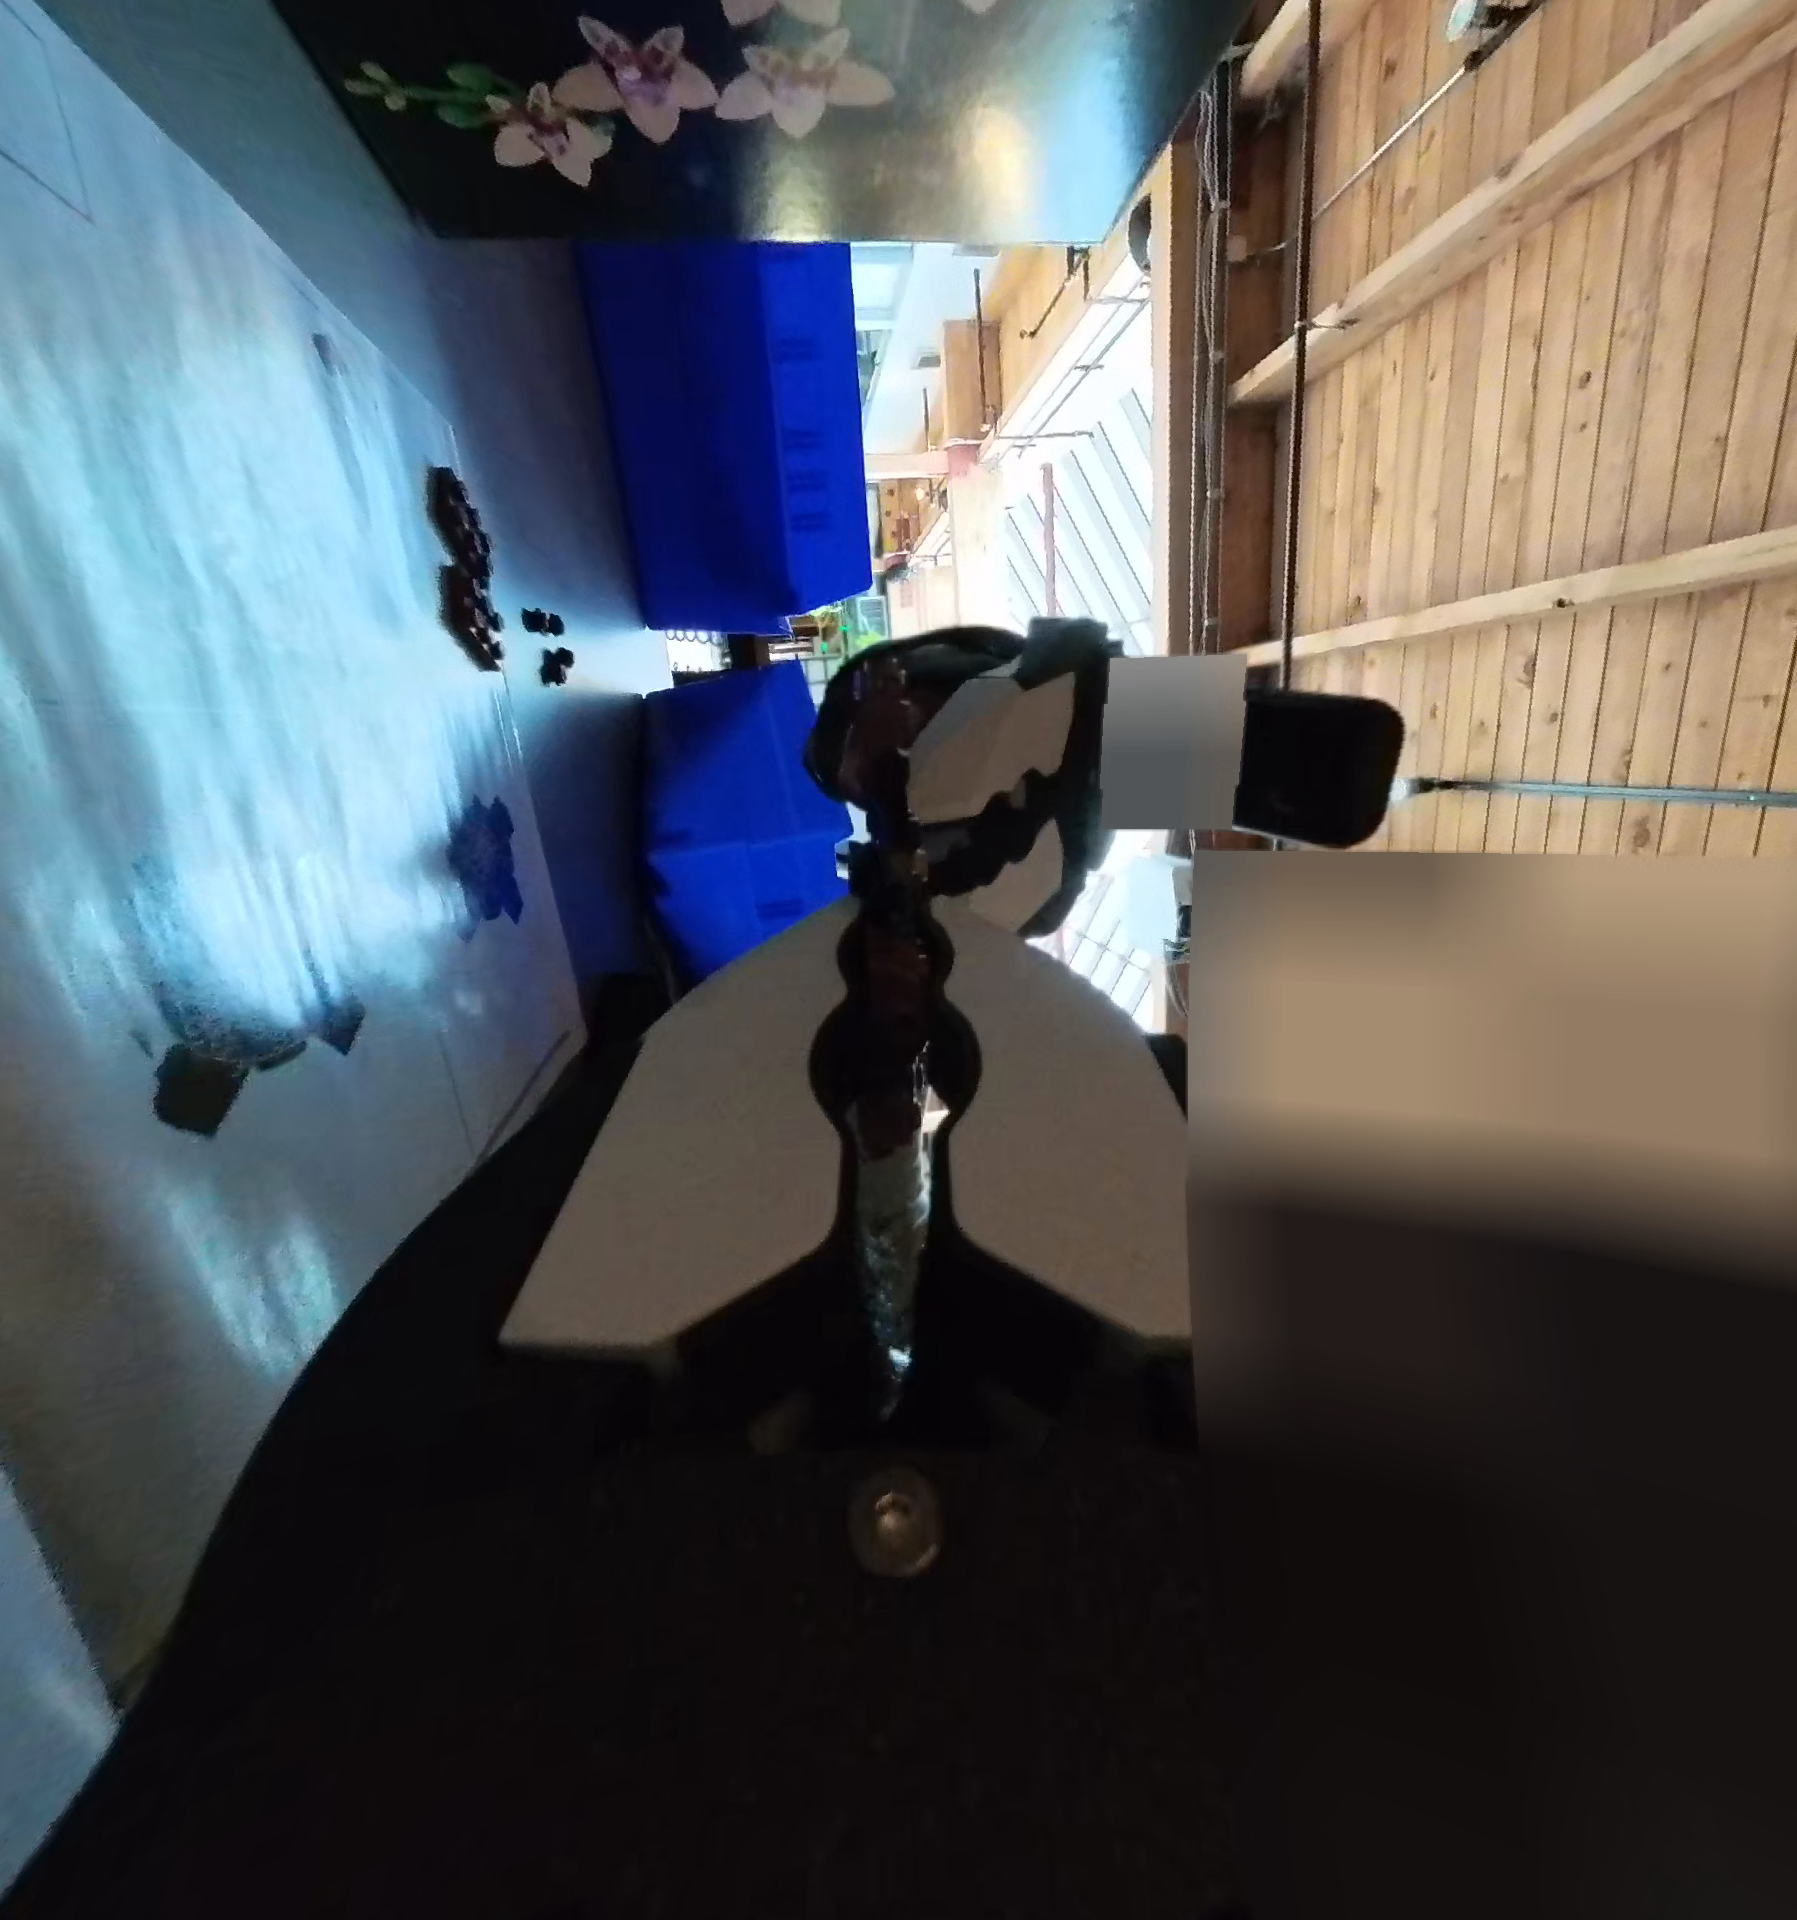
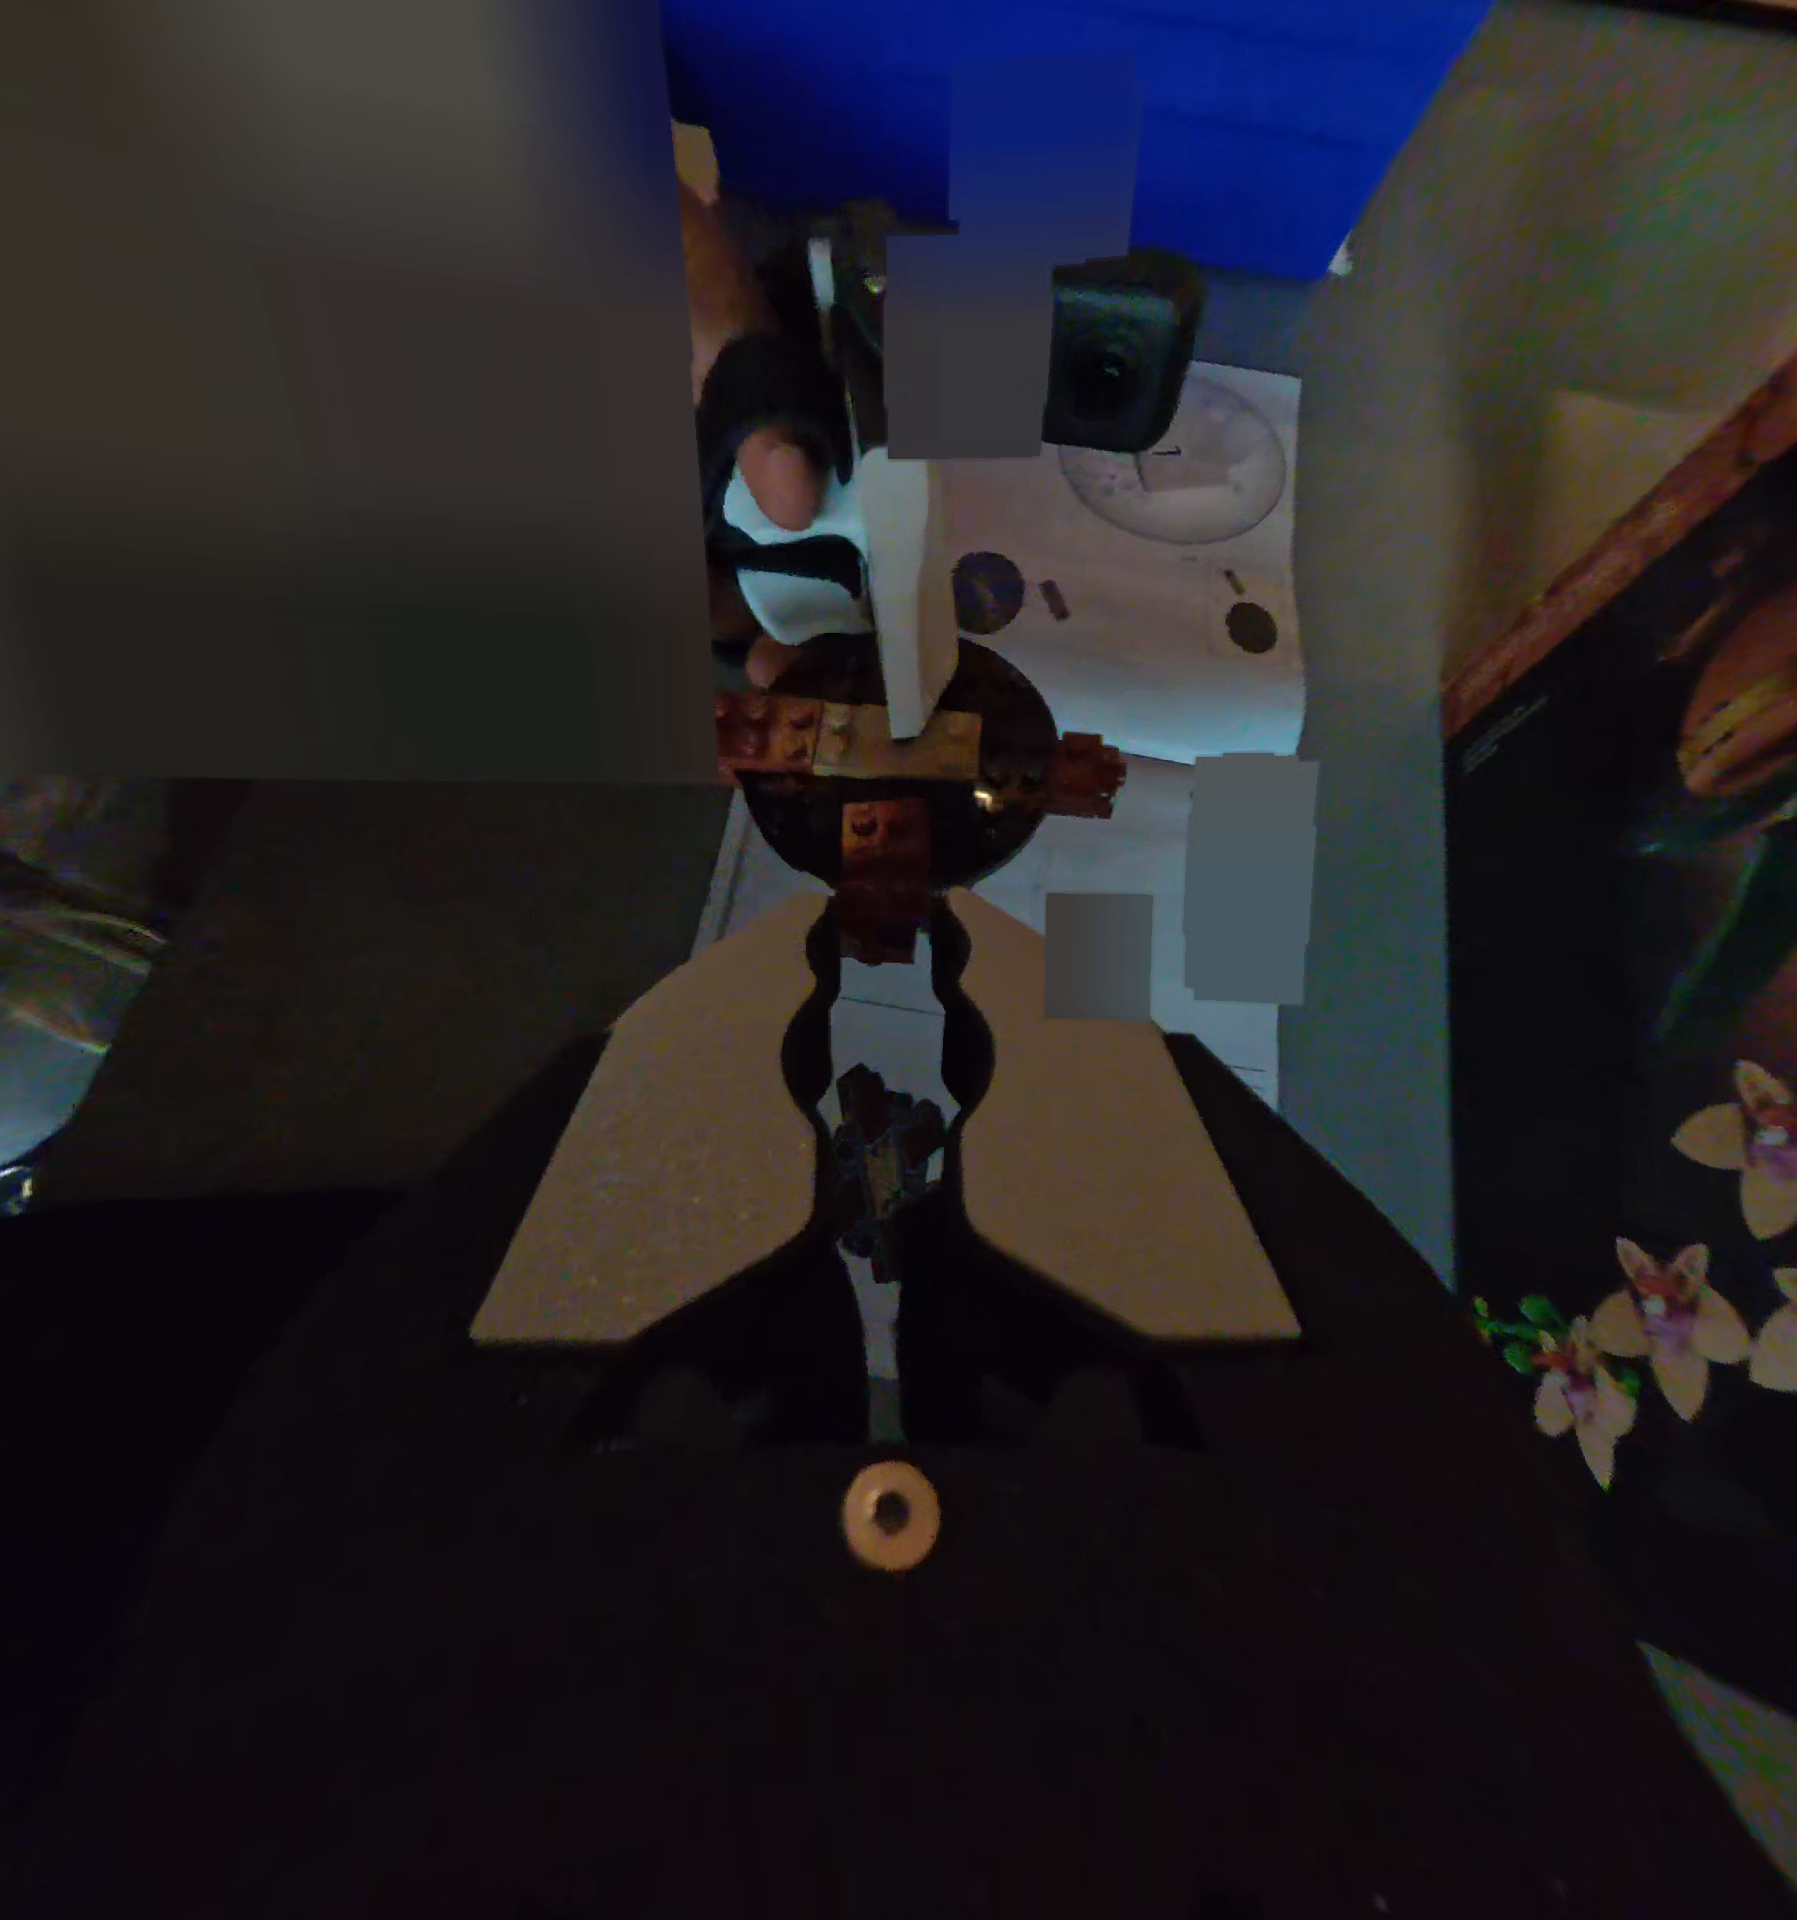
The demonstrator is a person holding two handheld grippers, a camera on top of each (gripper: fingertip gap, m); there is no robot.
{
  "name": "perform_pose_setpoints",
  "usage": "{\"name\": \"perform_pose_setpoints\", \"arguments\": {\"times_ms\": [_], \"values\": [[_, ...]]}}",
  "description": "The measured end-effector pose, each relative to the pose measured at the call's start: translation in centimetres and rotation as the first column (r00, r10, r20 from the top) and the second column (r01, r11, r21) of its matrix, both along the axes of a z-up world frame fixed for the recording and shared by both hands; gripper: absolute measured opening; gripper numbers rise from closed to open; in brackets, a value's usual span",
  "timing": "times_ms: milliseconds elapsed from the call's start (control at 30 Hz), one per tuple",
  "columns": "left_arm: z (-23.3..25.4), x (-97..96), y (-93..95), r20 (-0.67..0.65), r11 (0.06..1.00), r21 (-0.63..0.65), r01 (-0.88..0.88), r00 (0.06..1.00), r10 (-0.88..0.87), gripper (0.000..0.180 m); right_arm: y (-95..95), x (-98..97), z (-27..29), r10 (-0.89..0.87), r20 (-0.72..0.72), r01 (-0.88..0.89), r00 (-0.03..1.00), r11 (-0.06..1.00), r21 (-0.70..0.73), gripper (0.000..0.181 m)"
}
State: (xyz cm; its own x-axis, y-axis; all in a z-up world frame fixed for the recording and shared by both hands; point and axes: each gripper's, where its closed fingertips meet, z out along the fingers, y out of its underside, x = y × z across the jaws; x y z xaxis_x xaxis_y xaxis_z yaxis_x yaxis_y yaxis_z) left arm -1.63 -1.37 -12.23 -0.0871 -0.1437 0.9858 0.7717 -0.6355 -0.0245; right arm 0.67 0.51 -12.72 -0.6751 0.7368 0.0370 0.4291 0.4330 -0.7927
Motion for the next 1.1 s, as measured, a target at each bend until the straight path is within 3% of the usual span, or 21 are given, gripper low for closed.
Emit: {"name": "perform_pose_setpoints", "arguments": {"times_ms": [33, 800, 1100], "values": [[-0.1, 0.0, 0.0, -0.001, 1.000, -0.003, -0.003, 1.000, 0.003, 0.007, 0.0, 0.1, -0.1, -0.012, 0.004, 0.012, 1.000, 1.000, 0.014, 0.015], [0.0, 0.2, 0.4, 0.012, 1.000, -0.002, -0.013, 1.000, 0.013, 0.008, 0.2, 0.1, -1.1, -0.093, 0.042, 0.088, 0.995, 0.990, 0.113, 0.018], [0.0, 0.0, 0.4, 0.010, 1.000, 0.000, -0.014, 1.000, 0.014, 0.008, 0.4, 0.3, 0.0, -0.117, -0.017, 0.118, 0.993, 0.990, 0.074, 0.023]]}}
